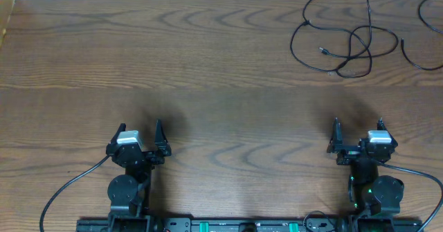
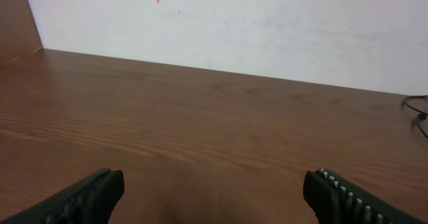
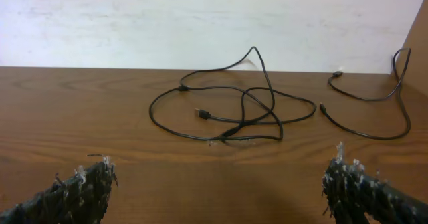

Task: Untangle cables

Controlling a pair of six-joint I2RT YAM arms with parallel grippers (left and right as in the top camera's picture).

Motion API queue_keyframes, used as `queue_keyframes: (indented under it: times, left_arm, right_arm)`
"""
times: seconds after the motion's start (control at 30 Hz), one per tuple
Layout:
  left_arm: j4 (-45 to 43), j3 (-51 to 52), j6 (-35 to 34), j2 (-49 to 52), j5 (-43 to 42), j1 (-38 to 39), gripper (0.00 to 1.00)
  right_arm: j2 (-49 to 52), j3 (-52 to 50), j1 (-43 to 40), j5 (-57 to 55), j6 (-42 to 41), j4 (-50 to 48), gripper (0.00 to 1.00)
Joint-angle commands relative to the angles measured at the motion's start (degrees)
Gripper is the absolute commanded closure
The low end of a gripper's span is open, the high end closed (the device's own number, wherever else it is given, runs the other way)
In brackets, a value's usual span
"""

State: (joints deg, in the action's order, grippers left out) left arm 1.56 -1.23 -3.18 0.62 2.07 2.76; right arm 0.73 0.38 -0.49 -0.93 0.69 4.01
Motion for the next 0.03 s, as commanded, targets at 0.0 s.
queue_keyframes:
  times: [0.0]
  left_arm:
    - [2.45, 1.01, -0.48, -0.28, 1.42, -0.17, 0.09]
  right_arm:
    - [-0.31, -0.07, 0.92, -0.42, 0.66, 0.24, 0.01]
